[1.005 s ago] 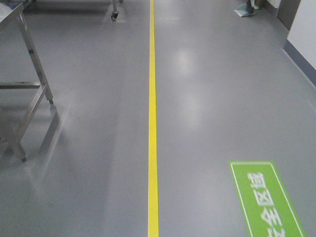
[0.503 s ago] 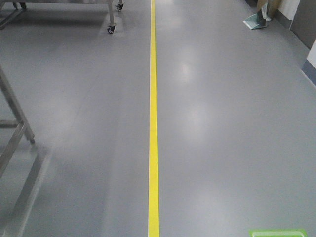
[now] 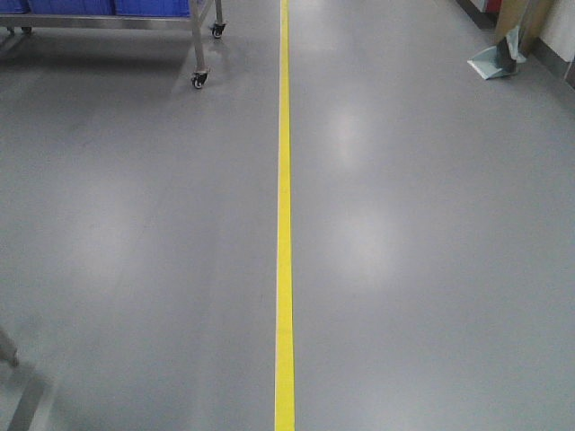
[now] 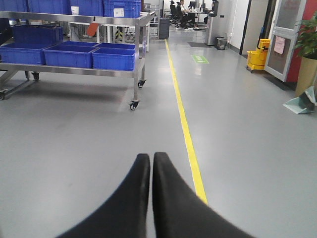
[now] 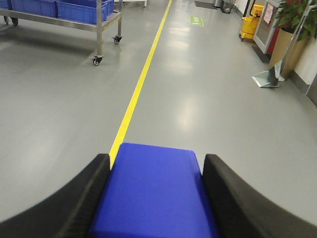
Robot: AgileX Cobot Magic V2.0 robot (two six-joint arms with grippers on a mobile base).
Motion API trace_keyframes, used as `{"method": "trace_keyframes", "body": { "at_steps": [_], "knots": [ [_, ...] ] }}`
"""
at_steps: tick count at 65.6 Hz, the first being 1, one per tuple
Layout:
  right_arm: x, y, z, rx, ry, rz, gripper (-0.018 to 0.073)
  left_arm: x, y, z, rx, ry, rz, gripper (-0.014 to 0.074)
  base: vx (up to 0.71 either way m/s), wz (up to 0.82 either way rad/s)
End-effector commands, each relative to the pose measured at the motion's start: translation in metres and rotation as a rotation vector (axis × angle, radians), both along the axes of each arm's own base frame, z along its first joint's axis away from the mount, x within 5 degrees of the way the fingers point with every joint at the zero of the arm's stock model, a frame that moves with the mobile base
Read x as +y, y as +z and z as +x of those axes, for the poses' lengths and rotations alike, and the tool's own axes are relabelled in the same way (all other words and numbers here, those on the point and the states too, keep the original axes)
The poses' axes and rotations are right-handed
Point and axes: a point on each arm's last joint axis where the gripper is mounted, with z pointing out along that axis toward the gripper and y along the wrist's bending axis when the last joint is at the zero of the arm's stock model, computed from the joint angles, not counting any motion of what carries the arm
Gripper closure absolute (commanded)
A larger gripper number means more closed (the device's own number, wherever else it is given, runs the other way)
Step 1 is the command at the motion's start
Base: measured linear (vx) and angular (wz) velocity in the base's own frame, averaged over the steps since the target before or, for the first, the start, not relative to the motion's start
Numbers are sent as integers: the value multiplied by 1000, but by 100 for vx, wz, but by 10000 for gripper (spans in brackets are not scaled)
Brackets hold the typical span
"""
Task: Pour parts from conveyor to right shelf
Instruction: 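Drive along the yellow floor line carrying the blue part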
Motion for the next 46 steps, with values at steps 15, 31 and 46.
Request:
{"method": "trace_keyframes", "body": {
  "at_steps": [15,31,46],
  "knots": [
    [-1,14,2,-85,-17,3,564,-2,14,-1,-107,-22,-2,603,92,-1],
    [-1,14,2,-84,-17,3,564,-2,14,-1,-107,-22,-2,603,91,-4],
    [-1,14,2,-85,-16,9,564,-2,14,-1,-107,-23,-2,603,89,-6]
  ]
}}
